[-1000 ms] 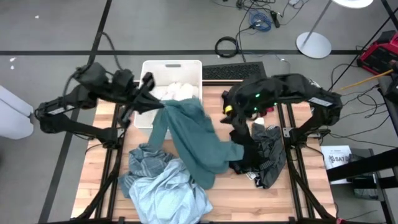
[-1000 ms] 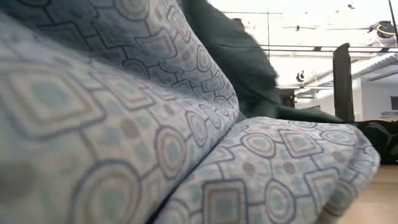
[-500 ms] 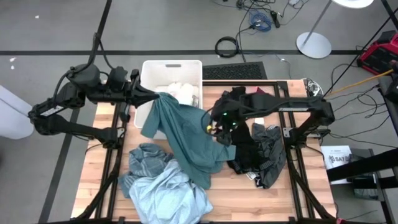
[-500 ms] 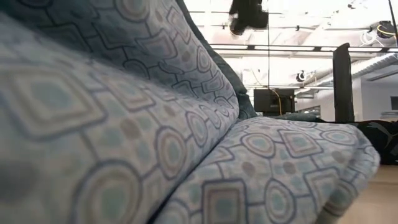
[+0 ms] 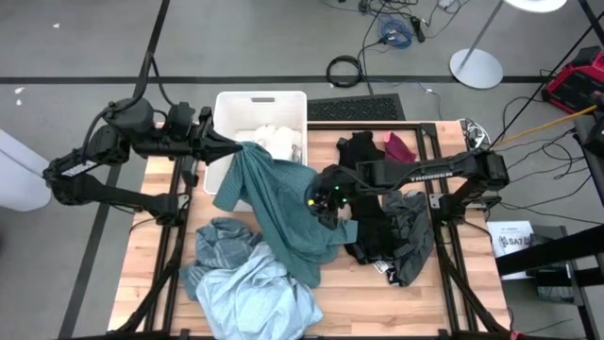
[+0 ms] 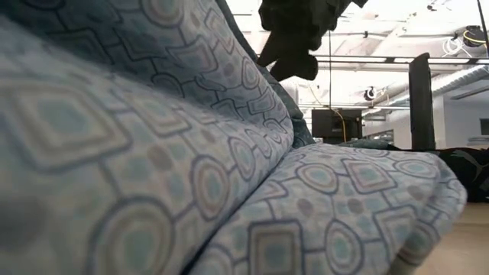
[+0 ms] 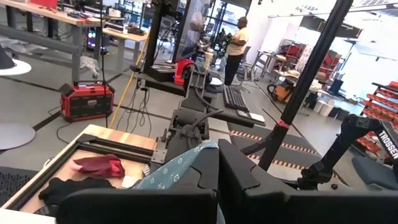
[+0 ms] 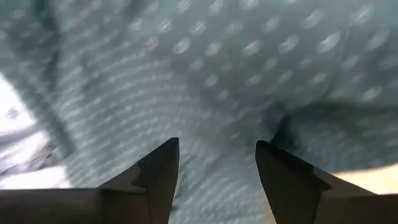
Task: Sort clothes
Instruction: Put the green shirt into the white laundry bin
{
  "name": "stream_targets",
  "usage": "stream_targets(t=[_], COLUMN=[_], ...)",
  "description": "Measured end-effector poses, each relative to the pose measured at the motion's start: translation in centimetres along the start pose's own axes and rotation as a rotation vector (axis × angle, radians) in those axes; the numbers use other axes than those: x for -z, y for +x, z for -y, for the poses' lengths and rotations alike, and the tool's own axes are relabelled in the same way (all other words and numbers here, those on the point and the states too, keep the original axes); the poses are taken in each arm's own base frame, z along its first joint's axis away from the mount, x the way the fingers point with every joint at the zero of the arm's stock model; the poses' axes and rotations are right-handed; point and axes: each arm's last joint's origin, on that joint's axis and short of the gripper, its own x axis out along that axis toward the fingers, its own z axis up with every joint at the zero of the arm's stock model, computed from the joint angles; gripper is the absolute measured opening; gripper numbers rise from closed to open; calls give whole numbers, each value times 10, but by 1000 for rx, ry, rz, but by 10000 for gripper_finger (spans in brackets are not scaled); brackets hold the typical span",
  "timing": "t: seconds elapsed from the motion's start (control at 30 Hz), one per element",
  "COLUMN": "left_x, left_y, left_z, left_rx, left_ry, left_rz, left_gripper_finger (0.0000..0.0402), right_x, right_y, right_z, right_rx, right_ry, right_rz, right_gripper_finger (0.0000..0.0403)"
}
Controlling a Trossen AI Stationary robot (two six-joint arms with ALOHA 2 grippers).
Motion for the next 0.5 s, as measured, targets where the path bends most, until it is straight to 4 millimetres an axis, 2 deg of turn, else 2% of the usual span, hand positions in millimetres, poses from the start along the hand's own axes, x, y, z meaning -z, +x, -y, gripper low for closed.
stream_targets(t=[0.13, 0.37, 0.43, 0.5], left_x=[0, 0, 0, 0], left_y=[0, 0, 0, 0], left_z=[0, 0, 0, 0], left_rx=[0, -6, -7, -8], left_ry=[-25, -25, -22, -18], left_rz=[-1, 1, 1, 1], left_gripper_finger=[0, 0, 0, 0], right_x=[1, 9, 11, 10], right_y=[5, 13, 17, 19], right_z=[4, 7, 7, 7], right_rx=[63, 3, -6, -10], right_ry=[-49, -30, 3, 19], right_rz=[54, 56, 69, 77], right_gripper_finger=[199, 194, 175, 136])
